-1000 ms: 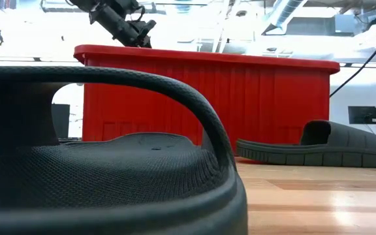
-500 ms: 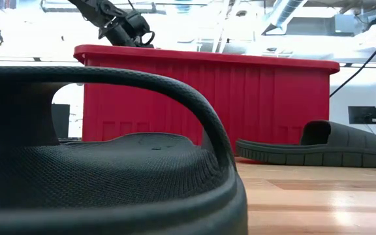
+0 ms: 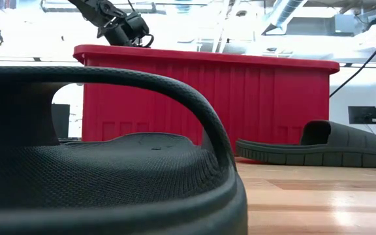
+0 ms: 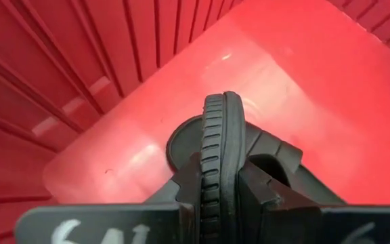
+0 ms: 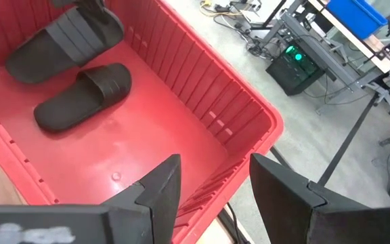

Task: Pick and place slides into bin
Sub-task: Put the black slide into the red organizer bin

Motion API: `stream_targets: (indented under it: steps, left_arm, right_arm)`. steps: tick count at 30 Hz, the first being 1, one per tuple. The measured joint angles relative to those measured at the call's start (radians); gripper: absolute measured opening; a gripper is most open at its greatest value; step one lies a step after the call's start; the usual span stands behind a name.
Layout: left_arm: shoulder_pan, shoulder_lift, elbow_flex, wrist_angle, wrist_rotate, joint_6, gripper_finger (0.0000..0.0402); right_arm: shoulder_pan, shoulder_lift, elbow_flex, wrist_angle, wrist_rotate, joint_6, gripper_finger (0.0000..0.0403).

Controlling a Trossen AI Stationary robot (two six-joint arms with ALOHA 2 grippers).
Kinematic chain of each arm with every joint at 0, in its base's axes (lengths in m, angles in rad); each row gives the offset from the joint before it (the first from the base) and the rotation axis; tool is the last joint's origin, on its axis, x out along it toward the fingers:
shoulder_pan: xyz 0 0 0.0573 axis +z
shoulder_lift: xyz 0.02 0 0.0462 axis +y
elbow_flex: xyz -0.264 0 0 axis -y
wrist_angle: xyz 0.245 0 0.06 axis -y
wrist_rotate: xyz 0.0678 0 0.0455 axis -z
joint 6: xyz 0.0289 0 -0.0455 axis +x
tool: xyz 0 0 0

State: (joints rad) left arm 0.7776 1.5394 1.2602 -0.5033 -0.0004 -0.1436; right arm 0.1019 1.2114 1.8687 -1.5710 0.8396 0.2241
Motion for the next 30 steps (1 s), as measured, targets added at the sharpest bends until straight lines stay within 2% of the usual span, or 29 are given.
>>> stream_targets:
  steps: [11,19,30]
  left_arm:
    - [0.0,0.0,0.001,-0.018,-0.002,-0.009,0.0032]
    - [0.0,0.0,0.001,-0.034,-0.012,-0.011,0.0089]
    - [-0.001,0.0,0.002,-0.078,-0.022,0.009,0.0099]
  right_arm:
    - [0.0,0.0,0.0,0.0,0.0,-0.015,0.0169]
    - [0.0,0.0,0.0,0.0,0.0,-0.015,0.0169]
    - [0.0,0.0,0.0,0.0,0.0,-0.018,0.0169]
